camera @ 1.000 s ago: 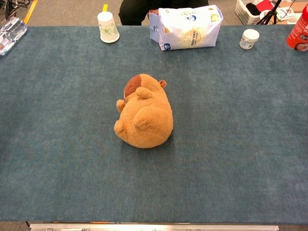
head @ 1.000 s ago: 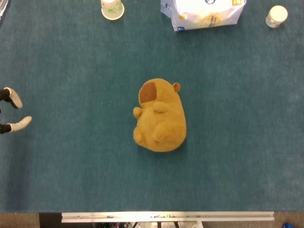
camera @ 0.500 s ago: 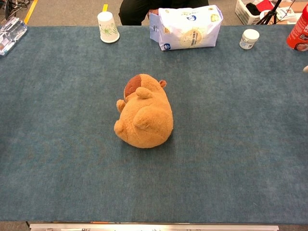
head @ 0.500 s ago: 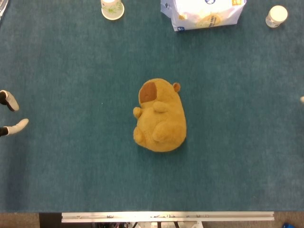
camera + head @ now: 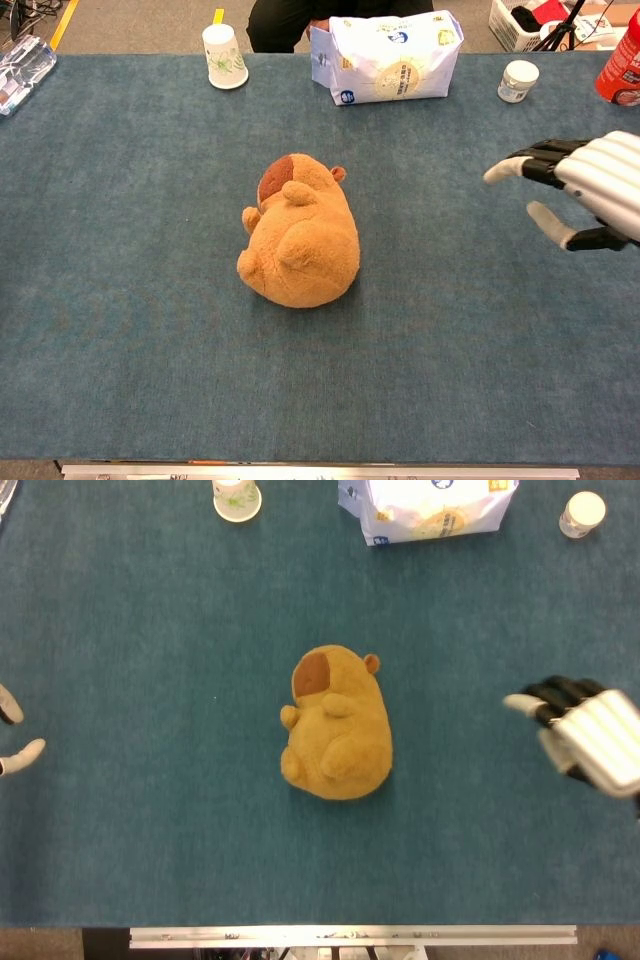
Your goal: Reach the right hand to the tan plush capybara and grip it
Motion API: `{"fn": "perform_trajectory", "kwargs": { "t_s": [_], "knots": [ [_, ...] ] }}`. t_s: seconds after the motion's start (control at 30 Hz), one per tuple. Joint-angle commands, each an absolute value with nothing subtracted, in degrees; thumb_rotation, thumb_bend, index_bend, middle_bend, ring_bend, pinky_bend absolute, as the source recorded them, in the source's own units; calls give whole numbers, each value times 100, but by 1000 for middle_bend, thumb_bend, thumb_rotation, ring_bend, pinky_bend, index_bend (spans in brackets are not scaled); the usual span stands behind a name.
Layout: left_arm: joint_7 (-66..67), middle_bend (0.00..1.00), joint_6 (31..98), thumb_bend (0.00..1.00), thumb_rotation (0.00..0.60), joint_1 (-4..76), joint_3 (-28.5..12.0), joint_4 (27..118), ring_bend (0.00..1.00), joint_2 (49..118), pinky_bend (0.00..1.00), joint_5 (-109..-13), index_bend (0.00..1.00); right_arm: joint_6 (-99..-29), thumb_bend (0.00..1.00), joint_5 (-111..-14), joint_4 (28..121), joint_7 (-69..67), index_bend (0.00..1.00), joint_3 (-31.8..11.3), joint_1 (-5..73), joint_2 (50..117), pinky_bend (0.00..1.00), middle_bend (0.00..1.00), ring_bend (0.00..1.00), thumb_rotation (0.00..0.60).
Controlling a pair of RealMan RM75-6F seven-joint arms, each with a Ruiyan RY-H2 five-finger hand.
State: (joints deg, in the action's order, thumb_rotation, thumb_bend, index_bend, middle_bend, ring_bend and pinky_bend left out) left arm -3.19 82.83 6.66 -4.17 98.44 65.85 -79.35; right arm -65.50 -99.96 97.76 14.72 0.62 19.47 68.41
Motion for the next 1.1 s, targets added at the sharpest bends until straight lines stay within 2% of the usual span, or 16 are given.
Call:
{"fn": "perform_trajectory", "kwargs": {
  "t_s": [0.03,0.3,0.57,0.77,1.1],
  "knots": [
    [-282,598,8327,104,600,627,-412,9887,469,6559,617,-7927,599,-6217,997,-10246,9542,1137,217,3,2383,7194,248,204,142,600],
    [-226,599,8466,103,600,495,-394,9978,469,6484,617,-7908,599,-6111,1000,-10712,9237,576,201,-4,2986,7719,205,142,94,600],
    [-176,599,8614,104,600,359,-376,10069,469,6433,617,-7902,599,-5975,1000,-10921,8840,260,100,-36,3511,8265,184,108,69,599],
    [-182,599,8652,103,600,306,-381,10082,469,6421,617,-7897,599,-5963,1000,-11067,8546,93,89,-50,3870,8625,172,96,59,568],
    [-265,599,8670,104,600,234,-378,10040,469,6414,617,-7900,600,-5434,1000,-10649,8400,321,88,158,4059,8742,171,96,59,568]
  ]
}}
